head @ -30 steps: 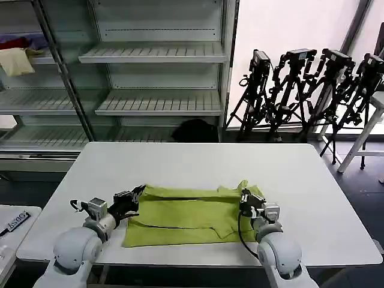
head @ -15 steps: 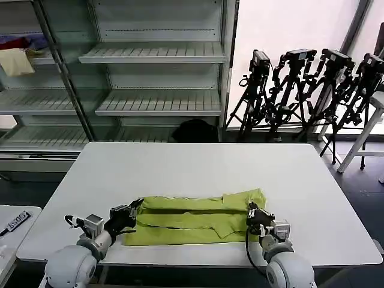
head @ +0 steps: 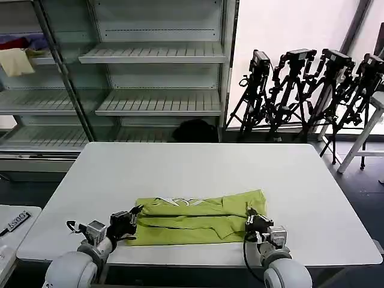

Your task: Fold and organize the clothes.

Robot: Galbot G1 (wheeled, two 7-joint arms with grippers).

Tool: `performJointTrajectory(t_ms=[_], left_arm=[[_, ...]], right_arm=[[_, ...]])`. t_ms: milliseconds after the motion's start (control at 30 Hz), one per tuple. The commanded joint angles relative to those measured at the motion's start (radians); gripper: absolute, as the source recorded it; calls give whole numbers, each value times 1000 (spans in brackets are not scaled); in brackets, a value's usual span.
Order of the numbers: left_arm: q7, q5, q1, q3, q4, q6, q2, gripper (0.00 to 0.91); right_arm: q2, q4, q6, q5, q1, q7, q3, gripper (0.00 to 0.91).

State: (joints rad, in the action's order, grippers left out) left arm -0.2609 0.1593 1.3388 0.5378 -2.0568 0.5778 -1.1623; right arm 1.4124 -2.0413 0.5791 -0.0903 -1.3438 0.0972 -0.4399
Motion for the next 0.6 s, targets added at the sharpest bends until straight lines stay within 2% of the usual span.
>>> performJointTrajectory(t_ms=[33,267,400,533,600], left_arm=[[10,-51,7,-5,-6,0,-13,907],[61,62,3,7,-60,-2,-49,907],[148,80,44,8,-98,-30,-83,907],[228,48,102,1,-94,-51,-127,907],[259,38,118,-6,-74,-60,-145,907]], right_arm=[[14,-2,-1,146,-12,27,-4,907],[22,-54,-27,117,-14,27,-32,907],[22,-116,-60,32,2,15,-83,907],[13,-154,-85,-113,59,0,-145,907],[10,-153,-111,-158,80,-14,-168,907]])
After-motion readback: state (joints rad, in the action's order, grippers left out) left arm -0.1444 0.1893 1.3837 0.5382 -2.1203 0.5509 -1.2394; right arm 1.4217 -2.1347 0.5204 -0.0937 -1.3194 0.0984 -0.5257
